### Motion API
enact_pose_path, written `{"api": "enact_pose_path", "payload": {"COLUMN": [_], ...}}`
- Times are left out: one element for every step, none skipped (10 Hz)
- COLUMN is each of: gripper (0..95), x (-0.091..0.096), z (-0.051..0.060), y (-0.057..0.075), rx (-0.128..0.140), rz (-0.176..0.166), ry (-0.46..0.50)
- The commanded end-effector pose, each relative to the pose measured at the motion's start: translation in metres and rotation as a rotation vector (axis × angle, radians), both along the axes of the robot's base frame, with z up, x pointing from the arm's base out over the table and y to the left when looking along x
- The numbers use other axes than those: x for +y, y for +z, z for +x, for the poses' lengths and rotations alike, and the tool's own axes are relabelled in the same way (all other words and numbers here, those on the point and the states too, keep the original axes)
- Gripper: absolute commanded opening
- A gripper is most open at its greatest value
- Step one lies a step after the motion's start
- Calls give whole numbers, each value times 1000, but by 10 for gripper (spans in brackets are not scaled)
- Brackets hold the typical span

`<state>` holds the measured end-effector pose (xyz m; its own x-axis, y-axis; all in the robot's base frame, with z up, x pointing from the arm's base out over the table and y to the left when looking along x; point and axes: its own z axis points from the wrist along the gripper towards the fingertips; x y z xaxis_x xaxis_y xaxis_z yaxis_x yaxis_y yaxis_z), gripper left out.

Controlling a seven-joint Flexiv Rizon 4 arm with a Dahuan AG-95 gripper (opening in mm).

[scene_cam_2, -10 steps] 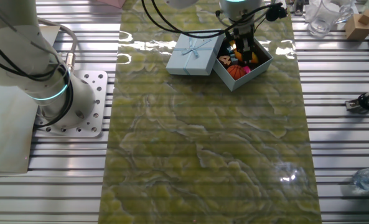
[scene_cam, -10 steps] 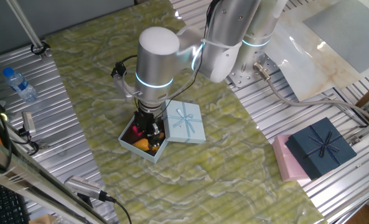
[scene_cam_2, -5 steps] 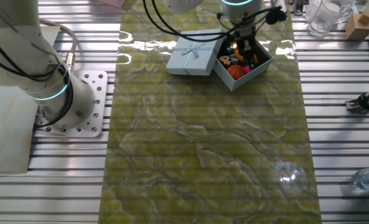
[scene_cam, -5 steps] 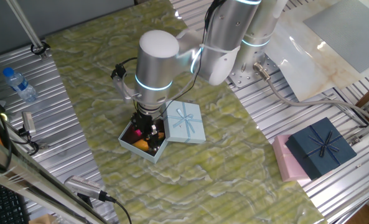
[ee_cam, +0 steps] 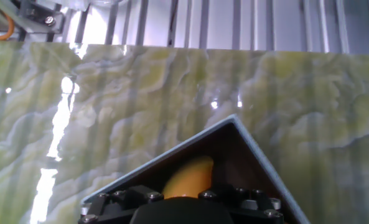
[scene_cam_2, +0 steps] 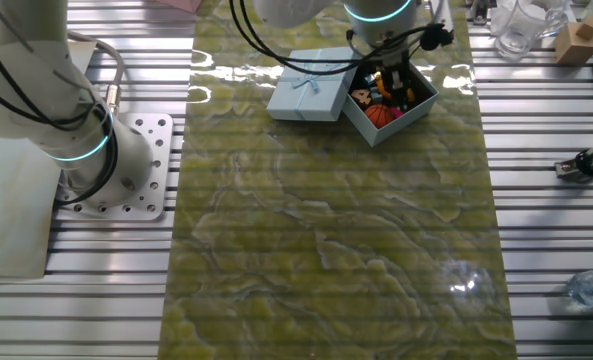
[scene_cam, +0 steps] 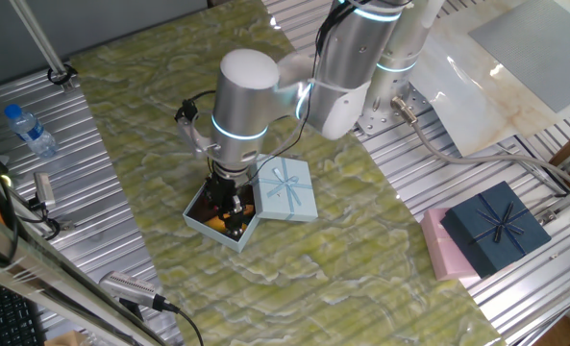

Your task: Take everything out of the gift box

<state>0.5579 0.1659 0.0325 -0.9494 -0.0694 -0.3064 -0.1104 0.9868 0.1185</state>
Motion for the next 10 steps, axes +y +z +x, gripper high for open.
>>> {"api": "enact_pose_path", "payload": {"gripper": [760,760,570,570,570,570,380,380,380,380], "x": [0,-1,-1,-2,-2,-2,-2,-2,-2,-2], "z": [0,0,3,4,6,6,6,5,5,5], "y": [-1,-1,-5,-6,-8,-8,-8,-7,-7,-7], "rx": [12,17,50,63,77,89,93,100,104,113], "rz": [-19,-22,-21,-19,-9,-18,-18,-26,-29,-37], "ry": [7,5,9,6,0,2,3,7,9,9]}}
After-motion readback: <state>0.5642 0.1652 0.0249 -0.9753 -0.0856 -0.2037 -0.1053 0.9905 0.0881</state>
